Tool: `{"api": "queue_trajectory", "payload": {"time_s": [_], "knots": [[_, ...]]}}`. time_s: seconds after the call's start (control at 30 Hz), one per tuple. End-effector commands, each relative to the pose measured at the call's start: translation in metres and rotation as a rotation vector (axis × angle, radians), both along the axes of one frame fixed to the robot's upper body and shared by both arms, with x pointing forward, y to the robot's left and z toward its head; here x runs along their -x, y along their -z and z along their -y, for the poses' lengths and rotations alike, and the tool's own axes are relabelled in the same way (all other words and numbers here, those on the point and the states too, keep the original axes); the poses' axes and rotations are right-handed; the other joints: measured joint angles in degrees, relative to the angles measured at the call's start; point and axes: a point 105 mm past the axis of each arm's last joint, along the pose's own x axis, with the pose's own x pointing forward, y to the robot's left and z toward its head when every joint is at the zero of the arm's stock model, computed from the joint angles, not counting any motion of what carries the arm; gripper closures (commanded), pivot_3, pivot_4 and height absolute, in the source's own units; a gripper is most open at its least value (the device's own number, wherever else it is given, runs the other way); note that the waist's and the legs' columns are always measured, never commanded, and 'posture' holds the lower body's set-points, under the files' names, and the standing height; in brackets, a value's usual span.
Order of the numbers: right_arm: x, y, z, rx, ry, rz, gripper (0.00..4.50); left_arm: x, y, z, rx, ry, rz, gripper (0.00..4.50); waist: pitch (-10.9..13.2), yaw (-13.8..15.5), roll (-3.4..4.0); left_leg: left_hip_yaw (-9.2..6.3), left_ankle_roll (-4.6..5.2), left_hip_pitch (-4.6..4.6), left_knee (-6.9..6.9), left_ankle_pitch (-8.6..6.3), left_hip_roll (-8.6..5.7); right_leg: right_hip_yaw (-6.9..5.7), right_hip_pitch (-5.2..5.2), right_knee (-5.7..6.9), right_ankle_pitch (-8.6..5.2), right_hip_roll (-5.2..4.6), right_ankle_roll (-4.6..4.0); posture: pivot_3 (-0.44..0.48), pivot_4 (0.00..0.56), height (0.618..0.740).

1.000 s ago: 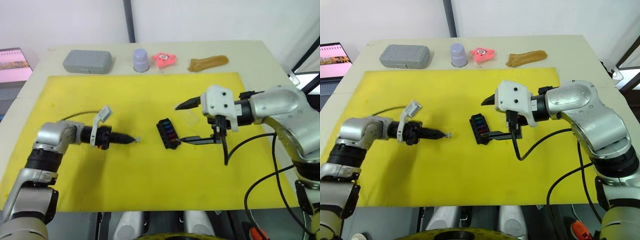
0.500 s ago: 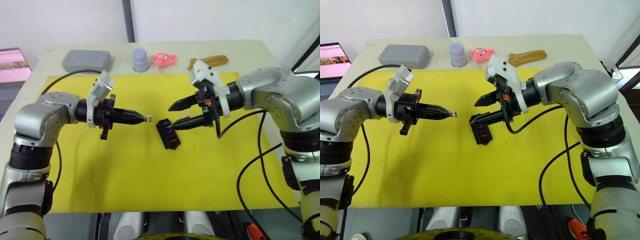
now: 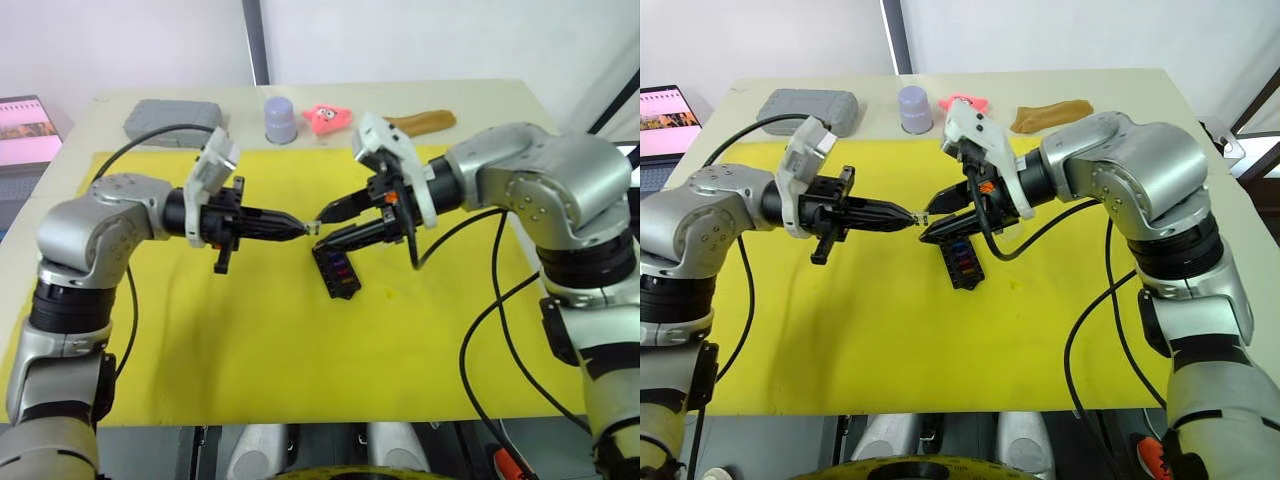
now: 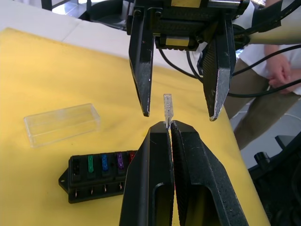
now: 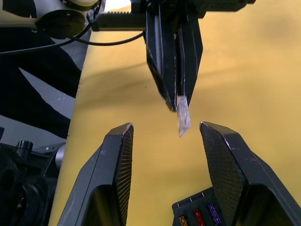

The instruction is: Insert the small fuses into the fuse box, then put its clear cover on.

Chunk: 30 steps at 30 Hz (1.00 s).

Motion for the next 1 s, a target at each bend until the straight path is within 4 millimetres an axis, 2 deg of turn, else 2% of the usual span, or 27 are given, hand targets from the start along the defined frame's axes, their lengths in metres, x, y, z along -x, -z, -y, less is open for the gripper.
{"api": "queue_trajectory", "payload": {"time_s": [0.03,0.9,1.0], "knots": [[0.004,-0.012,-0.004,-0.025,-0.026,0.032,2.15,0.005,-0.01,0.005,0.006,0.03,0.056,4.5,0.0,-0.02,0.0,0.0,0.0,0.0,0.0,0.0,0.0,0.0,0.0,0.0,0.0,0.01,0.0,0.0,0.15,0.731],[0.003,-0.016,-0.005,-0.038,-0.017,0.02,2.15,0.005,0.0,0.0,-0.027,0.022,0.051,4.5,0.0,-0.03,0.0,0.0,0.0,0.0,0.0,0.0,0.0,0.0,-0.01,0.01,0.0,0.01,0.0,0.0,0.15,0.731],[0.003,-0.016,-0.005,-0.033,-0.021,0.02,3.02,0.005,0.001,-0.001,-0.032,0.021,0.053,4.5,0.0,-0.03,0.0,0.0,0.0,0.0,0.0,0.0,0.0,0.0,-0.01,0.01,0.0,0.01,0.0,0.0,0.15,0.731]]}}
